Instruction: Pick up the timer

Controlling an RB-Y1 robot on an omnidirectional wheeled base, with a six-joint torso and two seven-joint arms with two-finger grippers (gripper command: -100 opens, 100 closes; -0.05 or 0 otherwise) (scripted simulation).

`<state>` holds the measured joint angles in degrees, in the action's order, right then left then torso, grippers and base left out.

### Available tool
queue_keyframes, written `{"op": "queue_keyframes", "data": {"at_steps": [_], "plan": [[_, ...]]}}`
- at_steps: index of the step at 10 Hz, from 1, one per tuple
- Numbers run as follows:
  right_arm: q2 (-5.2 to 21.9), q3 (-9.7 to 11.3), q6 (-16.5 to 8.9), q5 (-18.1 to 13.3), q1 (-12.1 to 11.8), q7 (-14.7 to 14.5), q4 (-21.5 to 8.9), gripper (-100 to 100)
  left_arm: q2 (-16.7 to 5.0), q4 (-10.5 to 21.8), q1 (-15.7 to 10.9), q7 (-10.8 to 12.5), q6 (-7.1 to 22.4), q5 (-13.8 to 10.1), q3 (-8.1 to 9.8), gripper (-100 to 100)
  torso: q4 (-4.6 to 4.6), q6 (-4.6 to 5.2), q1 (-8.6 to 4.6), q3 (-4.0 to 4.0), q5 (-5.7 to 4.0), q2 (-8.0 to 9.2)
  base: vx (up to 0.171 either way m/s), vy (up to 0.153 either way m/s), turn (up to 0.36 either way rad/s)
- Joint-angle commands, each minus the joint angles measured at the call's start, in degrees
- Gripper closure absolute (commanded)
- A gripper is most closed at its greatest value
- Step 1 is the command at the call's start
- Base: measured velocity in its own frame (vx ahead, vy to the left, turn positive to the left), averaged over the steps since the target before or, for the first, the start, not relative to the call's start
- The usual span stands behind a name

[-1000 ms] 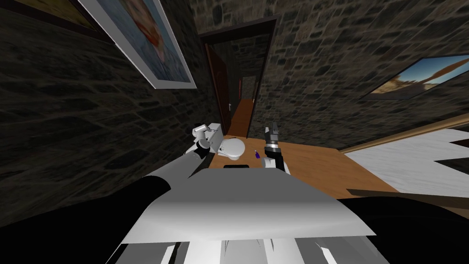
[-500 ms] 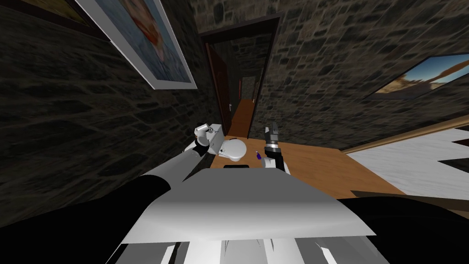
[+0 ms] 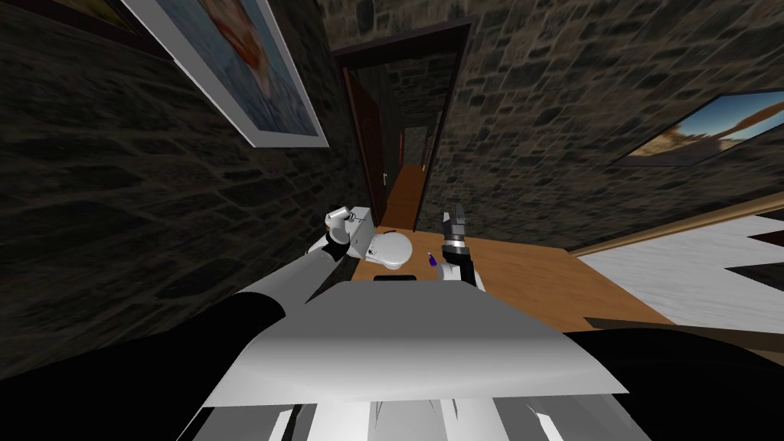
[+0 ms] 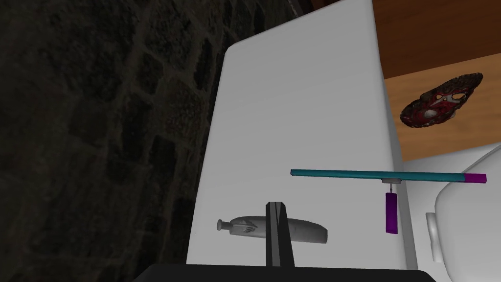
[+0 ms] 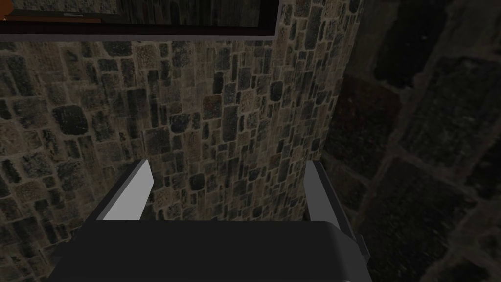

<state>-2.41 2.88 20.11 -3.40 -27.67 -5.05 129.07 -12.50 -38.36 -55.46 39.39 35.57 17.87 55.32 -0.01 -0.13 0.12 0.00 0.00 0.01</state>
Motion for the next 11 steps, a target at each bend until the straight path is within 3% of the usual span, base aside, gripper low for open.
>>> {"op": "queue_keyframes", "data": {"at_steps": [1,3,5,11], "plan": [[0.00,0.00,0.00,0.00,0.00,0.00,0.00,0,0.00,0.00,0.00,0.00,0.00,0.00,0.00,100,0.00,0.00,0.00,0.00,0.00,0.00,0.000,0.000,0.000],[0.00,0.00,0.00,0.00,0.00,0.00,0.00,0,-0.01,0.00,0.00,0.00,0.00,0.00,0.00,100,0.00,0.00,0.03,0.00,0.01,-0.01,0.000,0.000,0.000],[0.00,0.00,0.00,0.00,0.00,0.00,0.00,0,0.12,0.15,-0.98,0.49,1.74,0.03,0.99,-100,0.00,0.00,0.04,-0.01,0.01,-0.01,-0.008,0.041,-0.007],[0.02,-0.01,0.00,0.00,0.00,0.00,0.00,0,0.55,0.68,-4.14,2.06,7.38,0.12,4.18,-100,0.02,-0.02,0.59,0.06,0.14,0.10,-0.014,0.132,-0.021]]}}
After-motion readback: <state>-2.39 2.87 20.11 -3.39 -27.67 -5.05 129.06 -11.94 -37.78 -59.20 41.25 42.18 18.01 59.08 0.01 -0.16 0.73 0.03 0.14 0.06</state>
